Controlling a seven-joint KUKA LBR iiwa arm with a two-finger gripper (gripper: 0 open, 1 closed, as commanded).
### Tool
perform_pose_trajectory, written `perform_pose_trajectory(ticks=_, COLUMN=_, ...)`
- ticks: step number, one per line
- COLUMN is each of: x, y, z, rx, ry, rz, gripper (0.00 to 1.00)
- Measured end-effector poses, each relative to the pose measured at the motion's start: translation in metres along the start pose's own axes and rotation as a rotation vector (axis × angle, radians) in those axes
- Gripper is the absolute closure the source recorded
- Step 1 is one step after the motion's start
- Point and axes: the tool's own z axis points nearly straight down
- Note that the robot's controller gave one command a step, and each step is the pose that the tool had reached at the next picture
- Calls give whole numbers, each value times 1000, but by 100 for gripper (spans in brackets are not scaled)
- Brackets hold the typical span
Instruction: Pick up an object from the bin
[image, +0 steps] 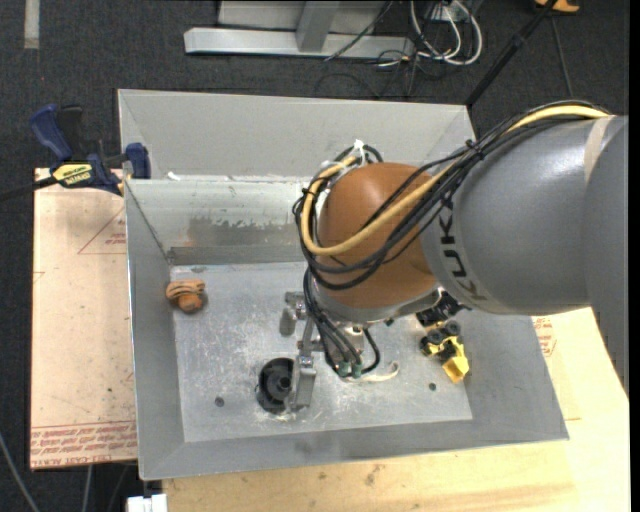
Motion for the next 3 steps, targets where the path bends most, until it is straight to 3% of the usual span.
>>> perform_pose_trajectory(ticks=1, x=-6, y=2, z=27, rx=-6, ry=-15, rz=-34, gripper=0)
perform_pose_trajectory(ticks=2, x=6, y=-7, z=60, rx=-2, ry=-2, rz=78, gripper=0)
perform_pose_trajectory(ticks=3, x=-5, y=-24, z=91, rx=-3, ry=-5, rz=47, gripper=100)
